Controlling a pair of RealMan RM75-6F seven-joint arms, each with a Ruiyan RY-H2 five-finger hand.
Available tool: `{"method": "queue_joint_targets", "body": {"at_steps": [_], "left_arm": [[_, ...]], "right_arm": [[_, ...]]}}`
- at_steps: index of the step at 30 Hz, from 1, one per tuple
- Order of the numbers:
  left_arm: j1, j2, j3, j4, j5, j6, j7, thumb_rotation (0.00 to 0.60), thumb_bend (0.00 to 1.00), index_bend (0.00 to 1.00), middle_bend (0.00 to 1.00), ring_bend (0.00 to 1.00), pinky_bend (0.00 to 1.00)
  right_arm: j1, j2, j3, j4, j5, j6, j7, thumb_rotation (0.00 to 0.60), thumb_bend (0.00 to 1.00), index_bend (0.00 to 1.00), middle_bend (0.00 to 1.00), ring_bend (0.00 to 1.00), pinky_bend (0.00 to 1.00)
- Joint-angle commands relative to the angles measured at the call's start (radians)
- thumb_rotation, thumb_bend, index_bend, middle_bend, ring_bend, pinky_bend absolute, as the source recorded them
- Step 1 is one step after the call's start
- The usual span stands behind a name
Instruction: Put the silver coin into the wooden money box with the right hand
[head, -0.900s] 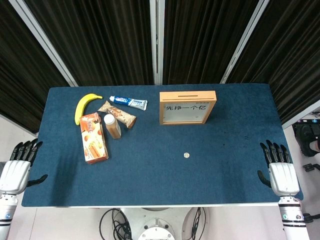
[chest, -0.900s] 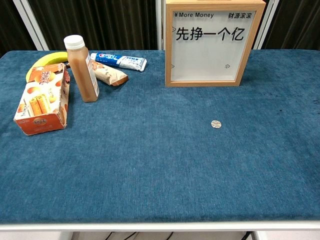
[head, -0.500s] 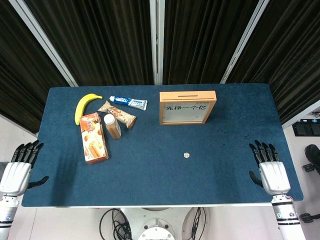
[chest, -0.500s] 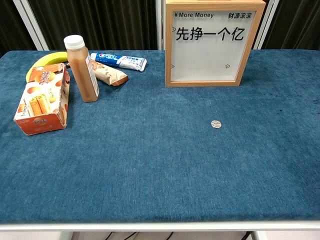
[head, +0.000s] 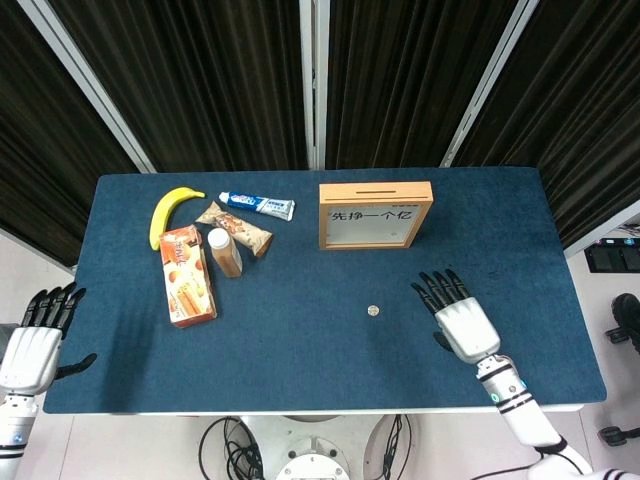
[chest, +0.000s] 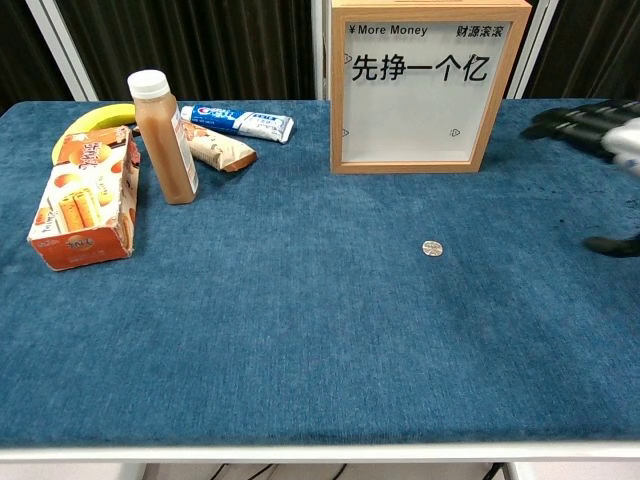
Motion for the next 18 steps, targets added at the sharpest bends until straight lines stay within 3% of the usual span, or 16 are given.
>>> {"method": "queue_joint_targets", "body": {"at_steps": [1, 11, 18], "left_arm": [[0.003, 0.000, 0.003, 0.000, -0.001, 0.001, -0.002, 0.600, 0.11, 0.01, 0.00, 0.00, 0.00], [0.008, -0.002, 0.012, 0.009, 0.004, -0.005, -0.004, 0.600, 0.11, 0.01, 0.00, 0.00, 0.00], [0.011, -0.005, 0.013, 0.020, 0.003, -0.003, -0.014, 0.600, 0.11, 0.01, 0.00, 0.00, 0.00]], "right_arm": [[0.047, -0.076, 0.017, 0.065, 0.016, -0.053, -0.022, 0.600, 0.18, 0.10, 0.00, 0.00, 0.00], [0.097, -0.209, 0.007, 0.203, 0.035, -0.089, 0.019, 0.600, 0.28, 0.11, 0.00, 0.00, 0.00], [0.120, -0.279, 0.005, 0.292, 0.046, -0.098, 0.058, 0.600, 0.28, 0.13, 0.00, 0.00, 0.00]]}}
